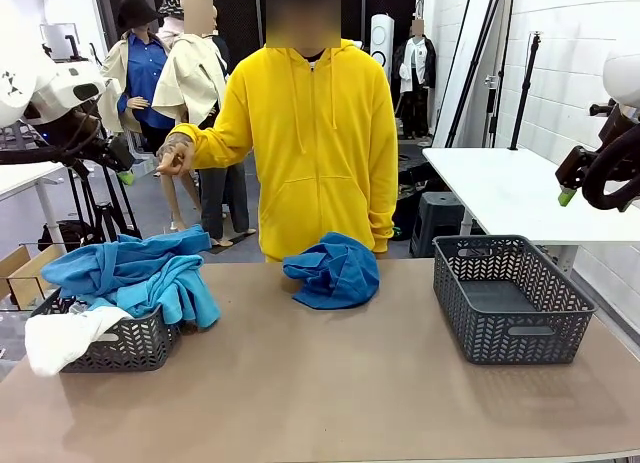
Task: Sort the tops and bottoms.
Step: Sort the clothes according to human instructions, then lift clothes from the center of the table with your right hand.
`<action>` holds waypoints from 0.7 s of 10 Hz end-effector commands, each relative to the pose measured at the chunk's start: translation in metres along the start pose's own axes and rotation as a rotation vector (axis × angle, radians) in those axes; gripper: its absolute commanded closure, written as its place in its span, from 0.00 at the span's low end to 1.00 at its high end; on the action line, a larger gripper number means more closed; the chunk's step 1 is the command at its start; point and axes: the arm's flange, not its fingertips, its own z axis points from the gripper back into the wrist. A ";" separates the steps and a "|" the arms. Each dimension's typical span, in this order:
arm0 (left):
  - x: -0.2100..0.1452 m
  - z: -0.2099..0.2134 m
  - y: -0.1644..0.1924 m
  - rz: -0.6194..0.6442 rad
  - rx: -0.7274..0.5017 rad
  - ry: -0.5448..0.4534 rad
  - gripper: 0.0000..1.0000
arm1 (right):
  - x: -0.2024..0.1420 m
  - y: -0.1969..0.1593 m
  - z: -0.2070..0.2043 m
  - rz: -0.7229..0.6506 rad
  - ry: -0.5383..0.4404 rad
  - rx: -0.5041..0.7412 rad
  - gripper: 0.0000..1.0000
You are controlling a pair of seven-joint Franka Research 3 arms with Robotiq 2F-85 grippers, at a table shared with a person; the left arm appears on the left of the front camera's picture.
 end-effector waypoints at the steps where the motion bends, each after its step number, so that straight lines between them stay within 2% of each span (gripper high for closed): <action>1: -0.004 -0.004 0.003 0.004 0.003 0.011 0.00 | -0.002 0.001 0.000 -0.014 0.004 -0.020 0.00; 7: -0.004 -0.004 0.003 0.004 0.003 0.011 0.00 | -0.002 0.001 0.000 -0.014 0.004 -0.020 0.00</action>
